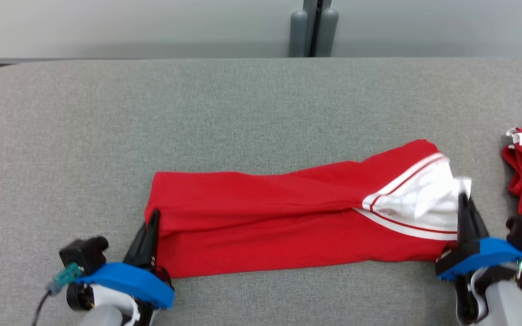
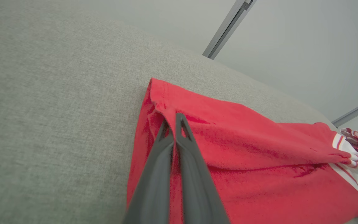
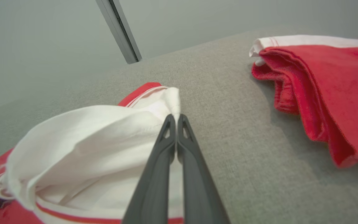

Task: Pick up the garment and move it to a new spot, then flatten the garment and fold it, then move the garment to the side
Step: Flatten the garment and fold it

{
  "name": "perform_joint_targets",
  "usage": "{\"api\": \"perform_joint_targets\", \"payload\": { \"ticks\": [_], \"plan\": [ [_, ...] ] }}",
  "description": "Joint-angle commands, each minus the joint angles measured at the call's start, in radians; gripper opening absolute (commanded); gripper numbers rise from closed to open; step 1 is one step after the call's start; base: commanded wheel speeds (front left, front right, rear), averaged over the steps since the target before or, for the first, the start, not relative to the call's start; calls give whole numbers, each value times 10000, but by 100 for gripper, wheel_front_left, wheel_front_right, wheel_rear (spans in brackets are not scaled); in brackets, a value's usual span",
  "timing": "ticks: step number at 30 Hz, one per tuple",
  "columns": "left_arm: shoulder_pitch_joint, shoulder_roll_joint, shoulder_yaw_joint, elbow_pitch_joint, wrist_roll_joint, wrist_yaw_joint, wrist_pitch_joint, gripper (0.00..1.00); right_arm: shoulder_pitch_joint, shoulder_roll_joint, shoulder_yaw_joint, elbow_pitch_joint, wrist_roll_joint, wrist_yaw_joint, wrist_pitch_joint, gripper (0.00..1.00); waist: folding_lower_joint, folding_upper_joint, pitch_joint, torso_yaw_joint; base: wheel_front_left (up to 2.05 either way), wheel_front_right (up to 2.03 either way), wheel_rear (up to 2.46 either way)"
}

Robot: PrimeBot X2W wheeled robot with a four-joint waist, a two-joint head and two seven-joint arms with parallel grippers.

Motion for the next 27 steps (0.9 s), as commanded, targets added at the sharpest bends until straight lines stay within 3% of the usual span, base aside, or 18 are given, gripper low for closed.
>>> {"api": "perform_joint_targets", "payload": {
  "ticks": [1, 2, 3, 4, 5, 6, 14, 20, 24, 25, 26, 27],
  "plan": [
    [222, -61, 27, 75, 99, -14, -45, 0, 227, -58, 54, 115, 146, 1, -48, 0, 3, 2, -159, -70, 0, 0, 0],
    [371, -104, 13, 127, 113, -14, -45, 0, 348, -64, 31, 153, 341, 1, -48, 16, 3, 2, -210, -60, 0, 0, 0],
    [477, -151, 65, 178, 142, -14, -44, 6, 439, -72, 27, 175, 442, 1, -48, 74, 3, 2, -232, -56, 0, 0, 0],
    [563, -207, 195, 213, 181, -14, -45, 41, 535, -63, 15, 221, 533, 1, -47, 100, 3, 2, -273, -29, 0, 0, 0],
    [661, -262, 296, 243, 208, -14, -45, 79, 593, -57, -34, 209, 634, 1, -47, 100, 3, 2, -299, -9, 0, 0, 0],
    [765, -326, 358, 261, 285, -14, -45, 100, 635, -58, -51, 183, 670, 1, -47, 100, 3, 2, -321, 24, 0, 0, 0],
    [1178, -713, 990, 47, 1295, -14, -44, 100, 66, -55, -225, 84, 507, 3, -42, 100, 3, 2, -314, 452, 0, 0, 0],
    [1121, -815, 1096, -66, 1515, -14, -44, 100, -650, -55, -849, 2453, -813, 3, 21, 100, 3, 2, -205, 875, 0, 0, 0],
    [1028, -821, 1124, -114, 1453, -14, -44, 100, -1066, 86, -567, 4049, -685, 20, 83, 100, 3, 2, -154, 1041, 0, 0, 0],
    [1029, -818, 1139, -125, 1444, -14, -44, 100, -1148, 127, -371, 4364, -625, 27, 107, 25, 3, 2, -147, 1048, 0, 0, 0],
    [1043, -809, 1167, -133, 1427, -14, -44, 100, -1199, 170, -168, 4667, -530, 43, 113, 0, 3, 2, -147, 1037, 0, 0, 0],
    [1080, -799, 1198, -133, 1419, -14, -44, 100, -1236, 200, -34, 4905, -410, 54, 125, 0, 3, 2, -159, 1003, 0, 0, 0]
  ]
}}
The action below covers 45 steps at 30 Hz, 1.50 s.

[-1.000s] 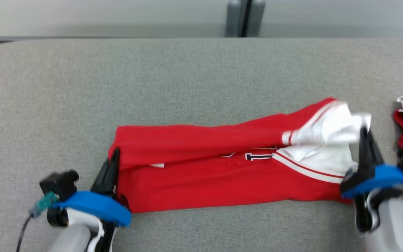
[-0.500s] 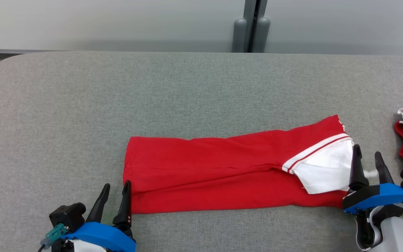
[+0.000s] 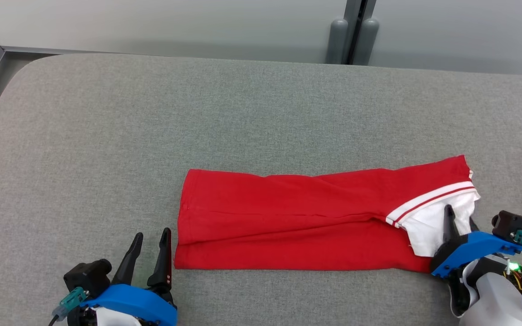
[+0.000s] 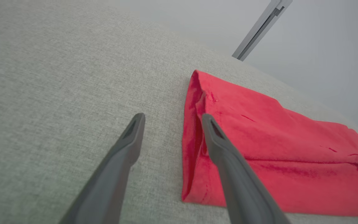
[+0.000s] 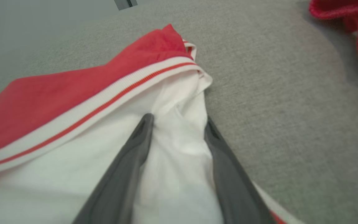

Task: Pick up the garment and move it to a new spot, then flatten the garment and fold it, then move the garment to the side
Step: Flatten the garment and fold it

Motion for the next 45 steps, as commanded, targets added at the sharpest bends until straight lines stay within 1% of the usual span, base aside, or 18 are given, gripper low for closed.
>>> {"api": "perform_joint_targets", "payload": {
  "ticks": [1, 4, 8, 13, 16, 19, 24, 28, 35, 36, 37, 40, 44, 45],
  "plan": [
    [-35, 19, 79, -35, -44, -14, -42, 100, 296, 528, 295, 665, 101, 117, 307, 0, 1, 3, -22, -71, 0, 0, 0],
    [49, -29, 163, -61, 35, -14, -42, 100, 335, 369, -68, -33, -21, 76, 239, 0, 1, 3, -86, -262, 0, 0, 0],
    [107, -118, 237, -94, 175, -14, -41, 100, 488, 217, -703, -1636, -259, 60, 153, 0, 1, 3, -213, -562, 0, 0, 0],
    [247, -358, 305, 18, 349, -14, -42, 100, 985, 264, -510, -3184, 199, 67, 139, 0, 1, 3, -511, -933, 0, 0, 0],
    [293, -483, 281, 55, 414, -14, -42, 100, 1326, 264, 68, -3948, 634, 67, 139, 0, 1, 3, -652, -1046, 0, 0, 0],
    [271, -513, 242, 134, 474, -14, -42, 100, 1665, 287, 1000, -4534, 1194, 68, 144, 0, 1, 3, -736, -1022, 0, 0, 0],
    [297, -582, -54, 228, 567, -14, -42, 100, 2104, 277, 2775, -5260, 2578, 68, 143, 0, 1, 3, -875, -585, 0, 0, 0],
    [249, -655, -279, 327, 603, -14, -42, 100, 2187, 272, 3907, -5345, 3143, 68, 144, 0, 1, 3, -962, 162, 0, 0, 0],
    [163, -693, -745, 540, 732, -14, -35, 100, 1607, 270, 5649, -4566, 3951, 68, 144, 0, 1, 3, -1108, 1650, 0, 0, 0],
    [163, -693, -745, 540, 732, -14, -35, 100, 1607, 270, 5649, -4566, 3951, 68, 144, 0, 1, 3, -1108, 1650, 0, 0, 0],
    [127, -705, -824, 607, 715, -14, -33, 100, 1398, 252, 6014, -4251, 4169, 68, 141, 0, 1, 3, -1133, 2008, 0, 0, 0],
    [1, -716, -1054, 654, 805, -14, -33, 100, 1082, 260, 6424, -3751, 4379, 68, 144, 0, 1, 3, -1132, 2489, 0, 0, 0],
    [-92, -776, -1123, 713, 738, -14, -33, 100, 684, 261, 6948, -3189, 4621, 68, 144, 0, 1, 3, -1069, 2843, 0, 0, 0],
    [-108, -806, -1148, 704, 751, -14, -35, 100, 624, 261, 7140, -3147, 4755, 68, 144, 8, 1, 3, -1066, 2866, 0, 0, 0]
  ]
}}
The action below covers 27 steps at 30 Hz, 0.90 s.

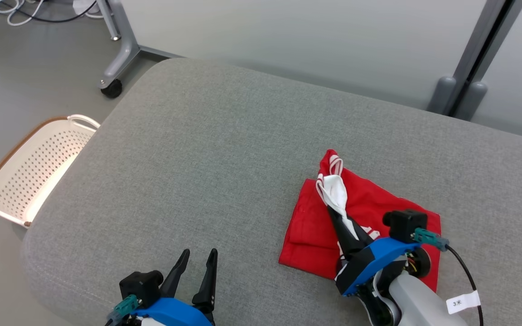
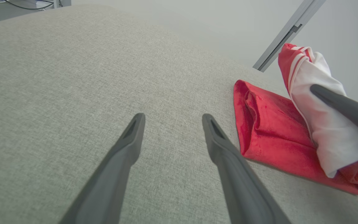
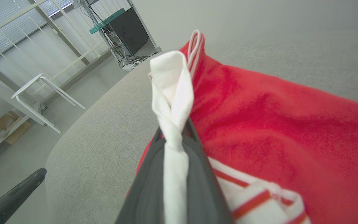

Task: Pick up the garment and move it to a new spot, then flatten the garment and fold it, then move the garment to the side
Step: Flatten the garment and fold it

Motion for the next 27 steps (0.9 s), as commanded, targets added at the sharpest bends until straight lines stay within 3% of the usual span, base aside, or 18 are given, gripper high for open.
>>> {"api": "perform_joint_targets", "payload": {
  "ticks": [1, 2, 3, 8, 19, 27],
  "plan": [
    [-177, -73, -24, -19, 29, -14, -24, 100, -205, -53, 360, -21, 397, 6, -31, 37, 0, 1, 110, 105, 0, 0, 0],
    [-198, -69, -35, -45, 65, -14, -24, 100, -284, -53, 545, -103, 565, 5, -32, 96, 0, 1, 108, 38, 0, 0, 0],
    [-197, -66, 9, -51, 72, -14, -25, 100, -377, -62, 659, -200, 624, 5, -32, 100, 0, 1, 105, -54, 0, 0, 0],
    [-176, 56, 217, -191, 501, -14, -24, 100, -502, -77, 298, -643, 125, 5, -29, 100, 0, 1, 25, -719, 0, 0, 0],
    [149, -75, 2056, -626, 1959, -14, -25, 100, 985, -47, -3335, -1948, -2785, 5, -30, 100, 0, 1, -243, -2909, 0, 0, 0],
    [538, -302, 3176, -757, 2785, -14, -24, 100, 2246, -44, -4089, -2212, -3481, 5, -31, 100, 0, 1, -371, -3718, 0, 0, 0]
  ]
}}
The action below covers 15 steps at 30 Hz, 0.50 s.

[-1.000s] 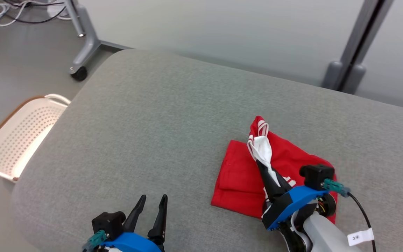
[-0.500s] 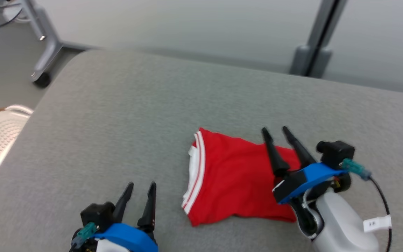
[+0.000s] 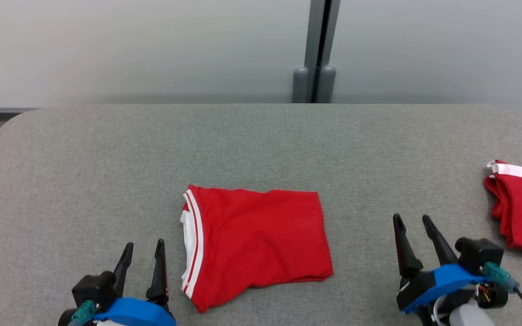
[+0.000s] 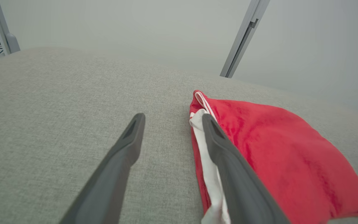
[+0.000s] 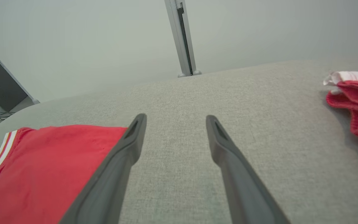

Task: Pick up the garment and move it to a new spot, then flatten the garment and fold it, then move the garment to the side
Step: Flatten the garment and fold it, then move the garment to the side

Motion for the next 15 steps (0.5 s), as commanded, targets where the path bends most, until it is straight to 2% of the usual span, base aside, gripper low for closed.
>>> {"api": "perform_joint_targets", "payload": {
  "ticks": [1, 7, 15],
  "plan": [
    [166, -28, 77, -5, 118, -14, -22, 100, 265, -17, 63, 20, -82, 5, -30, 100, 0, 1, -151, -166, 0, 0, 0],
    [646, -104, 274, 136, 488, -14, -22, 100, 905, -20, 298, 226, 4, 5, -31, 100, 0, 1, -463, -272, 0, 0, 0],
    [692, -201, 285, 38, 508, -14, -23, 100, 950, -24, 513, 267, 132, 5, -31, 100, 0, 1, -403, -39, 0, 0, 0]
  ]
}}
